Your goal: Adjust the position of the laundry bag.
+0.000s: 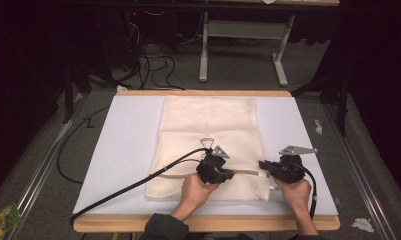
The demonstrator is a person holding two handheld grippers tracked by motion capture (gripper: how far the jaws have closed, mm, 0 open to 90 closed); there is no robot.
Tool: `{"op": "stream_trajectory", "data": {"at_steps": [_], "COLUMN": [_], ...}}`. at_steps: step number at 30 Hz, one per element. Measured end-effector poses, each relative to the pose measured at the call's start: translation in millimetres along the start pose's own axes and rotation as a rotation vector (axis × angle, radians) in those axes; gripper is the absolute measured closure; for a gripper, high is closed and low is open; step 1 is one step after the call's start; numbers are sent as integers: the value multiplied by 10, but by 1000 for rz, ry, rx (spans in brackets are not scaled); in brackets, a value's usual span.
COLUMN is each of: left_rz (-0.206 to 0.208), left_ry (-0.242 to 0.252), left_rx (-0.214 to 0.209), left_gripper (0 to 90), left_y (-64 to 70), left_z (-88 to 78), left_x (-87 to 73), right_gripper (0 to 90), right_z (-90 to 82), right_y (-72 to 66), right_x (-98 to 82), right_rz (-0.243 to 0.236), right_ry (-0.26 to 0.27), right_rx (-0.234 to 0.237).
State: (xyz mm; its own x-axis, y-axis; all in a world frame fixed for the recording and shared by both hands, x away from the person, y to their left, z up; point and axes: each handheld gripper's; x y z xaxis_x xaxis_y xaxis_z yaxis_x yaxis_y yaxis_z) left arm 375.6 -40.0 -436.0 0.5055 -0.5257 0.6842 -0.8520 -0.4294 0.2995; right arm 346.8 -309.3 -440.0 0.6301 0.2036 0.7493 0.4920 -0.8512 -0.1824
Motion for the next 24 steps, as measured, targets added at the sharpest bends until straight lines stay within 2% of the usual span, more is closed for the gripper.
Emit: {"op": "stream_trajectory", "data": {"at_steps": [2,6,8,11,14,18,24], "left_rz": [4,14,-3,-23,-13,-23,-30], "left_ry": [15,22,46,51,54,70,80], "left_rx": [7,27,22,17,22,26,26], "left_gripper": [870,870,871,871,870,871,870], "left_y": [7,6,-38,-84,-69,-84,-100], "left_z": [-35,-50,-75,-93,-138,-216,-242], "left_x": [-7,-28,-75,-111,-124,-131,-154], "right_gripper": [887,887,887,887,887,887,887], "right_z": [-14,-10,-6,1,-9,4,-7], "right_y": [12,13,22,35,36,34,44], "right_x": [-3,-13,-21,-18,-8,-5,0], "right_rz": [12,-1,8,10,10,15,20], "right_ry": [3,7,4,-2,0,6,13], "right_rx": [10,3,3,-4,-12,-10,-4]}}
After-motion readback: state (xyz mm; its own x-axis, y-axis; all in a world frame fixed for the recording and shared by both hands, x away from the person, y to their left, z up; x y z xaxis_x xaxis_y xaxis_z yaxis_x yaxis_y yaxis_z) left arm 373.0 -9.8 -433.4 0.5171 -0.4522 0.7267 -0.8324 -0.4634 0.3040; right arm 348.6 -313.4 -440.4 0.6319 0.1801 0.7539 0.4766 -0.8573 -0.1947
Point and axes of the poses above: each handheld gripper's, and its own axes: z roughly forward along the jaws, x roughly out of its top, y roughly to its right, and after that the axes turned 2 degrees about -x, right-handed
